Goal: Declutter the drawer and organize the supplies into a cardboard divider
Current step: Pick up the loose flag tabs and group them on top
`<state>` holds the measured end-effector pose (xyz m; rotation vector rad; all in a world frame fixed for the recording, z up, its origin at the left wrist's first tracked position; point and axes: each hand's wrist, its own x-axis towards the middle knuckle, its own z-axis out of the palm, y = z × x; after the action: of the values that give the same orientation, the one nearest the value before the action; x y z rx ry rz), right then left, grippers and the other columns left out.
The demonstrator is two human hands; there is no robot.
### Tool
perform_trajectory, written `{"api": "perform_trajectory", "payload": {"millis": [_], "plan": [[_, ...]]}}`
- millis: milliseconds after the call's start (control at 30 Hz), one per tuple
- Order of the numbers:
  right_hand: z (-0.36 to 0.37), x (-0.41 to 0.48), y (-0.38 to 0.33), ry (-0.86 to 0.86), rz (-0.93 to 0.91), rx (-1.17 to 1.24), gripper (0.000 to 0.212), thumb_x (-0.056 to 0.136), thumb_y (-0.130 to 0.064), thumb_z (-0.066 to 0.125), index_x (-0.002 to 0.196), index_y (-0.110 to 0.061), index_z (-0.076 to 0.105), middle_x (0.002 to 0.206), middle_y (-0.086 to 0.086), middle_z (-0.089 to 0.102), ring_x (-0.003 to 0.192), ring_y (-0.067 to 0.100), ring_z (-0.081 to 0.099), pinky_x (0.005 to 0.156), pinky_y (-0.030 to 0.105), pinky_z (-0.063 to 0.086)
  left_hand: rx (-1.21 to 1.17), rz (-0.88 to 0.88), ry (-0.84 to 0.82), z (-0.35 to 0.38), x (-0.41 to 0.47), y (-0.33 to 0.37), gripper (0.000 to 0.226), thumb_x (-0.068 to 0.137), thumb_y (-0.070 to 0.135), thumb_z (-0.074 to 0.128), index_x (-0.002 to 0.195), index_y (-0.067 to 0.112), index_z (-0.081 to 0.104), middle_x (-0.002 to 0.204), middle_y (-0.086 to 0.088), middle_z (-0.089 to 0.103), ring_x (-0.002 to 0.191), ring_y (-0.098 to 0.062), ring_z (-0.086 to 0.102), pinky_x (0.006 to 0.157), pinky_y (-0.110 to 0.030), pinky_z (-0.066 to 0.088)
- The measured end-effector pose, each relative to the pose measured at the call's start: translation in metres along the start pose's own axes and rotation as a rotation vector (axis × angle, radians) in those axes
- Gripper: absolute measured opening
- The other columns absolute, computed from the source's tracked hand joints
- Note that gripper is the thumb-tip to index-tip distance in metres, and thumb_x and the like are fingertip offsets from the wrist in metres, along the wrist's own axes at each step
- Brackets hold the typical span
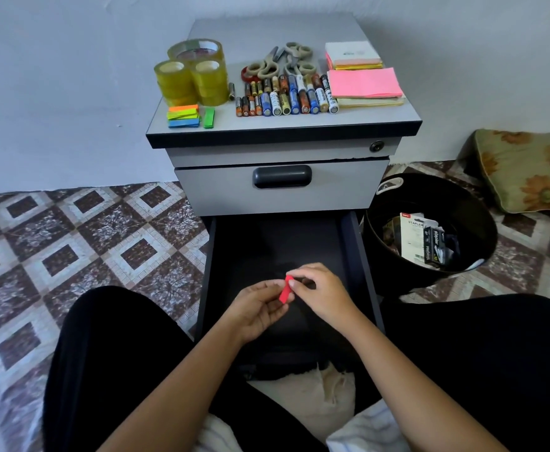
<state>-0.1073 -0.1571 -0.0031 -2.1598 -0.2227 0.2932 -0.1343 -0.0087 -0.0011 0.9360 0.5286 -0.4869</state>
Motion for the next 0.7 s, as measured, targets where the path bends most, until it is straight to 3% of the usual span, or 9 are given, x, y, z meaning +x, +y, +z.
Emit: {"api": "perform_trajectory", "payload": {"millis": [133, 333, 433, 533, 700], "plan": [[-0.010, 0.010, -0.015, 0.022, -0.020, 0.060, 0.007, 0.085, -0.018, 0.066, 0.084, -0.025, 0.067, 0.090, -0.010, 0.059, 0.087, 0.006, 0.056, 0.076, 0.012, 0.041, 0.102, 0.077, -0.011, 0.005, -0.003, 0.020, 0.015, 0.093, 0.006, 0.050, 0.087, 0.005, 0.063, 0.069, -0.008, 0.071, 0.062, -0.012, 0.069, 0.058, -0.021, 0.056], [-0.054, 0.050, -0.077, 0.173, -0.201, -0.015, 0.004, 0.084, -0.014, 0.066, 0.086, -0.013, 0.069, 0.075, -0.008, 0.062, 0.067, 0.002, 0.054, 0.063, 0.006, 0.038, 0.290, 0.365, 0.042, 0.031, -0.014, 0.082, 0.009, 0.090, 0.005, 0.056, 0.085, 0.010, 0.063, 0.082, -0.006, 0.067, 0.074, -0.014, 0.068, 0.067, -0.023, 0.056], [-0.078, 0.078, -0.123, 0.236, -0.323, -0.111, 0.007, 0.084, -0.017, 0.066, 0.089, -0.014, 0.070, 0.076, -0.005, 0.063, 0.072, 0.008, 0.055, 0.064, 0.017, 0.039, 0.341, 0.572, 0.154, 0.053, -0.018, 0.122, 0.011, 0.089, 0.004, 0.058, 0.081, 0.010, 0.062, 0.075, -0.008, 0.062, 0.071, -0.013, 0.062, 0.064, -0.021, 0.052], [-0.094, 0.106, -0.167, 0.257, -0.399, -0.210, 0.012, 0.087, -0.021, 0.063, 0.095, -0.015, 0.070, 0.084, -0.003, 0.066, 0.077, 0.009, 0.057, 0.066, 0.017, 0.039, 0.374, 0.759, 0.301, 0.070, -0.016, 0.159, 0.011, 0.089, 0.007, 0.060, 0.079, 0.011, 0.062, 0.071, -0.007, 0.063, 0.063, -0.010, 0.060, 0.061, -0.020, 0.052], [-0.093, 0.153, -0.205, 0.249, -0.443, -0.373, 0.014, 0.087, -0.023, 0.062, 0.095, -0.017, 0.072, 0.097, 0.002, 0.068, 0.092, 0.018, 0.062, 0.079, 0.030, 0.049, 0.334, 0.834, 0.518, 0.074, 0.000, 0.191, 0.015, 0.086, 0.014, 0.063, 0.072, 0.018, 0.062, 0.065, -0.002, 0.065, 0.063, -0.015, 0.059, 0.078, -0.038, 0.054]]}}
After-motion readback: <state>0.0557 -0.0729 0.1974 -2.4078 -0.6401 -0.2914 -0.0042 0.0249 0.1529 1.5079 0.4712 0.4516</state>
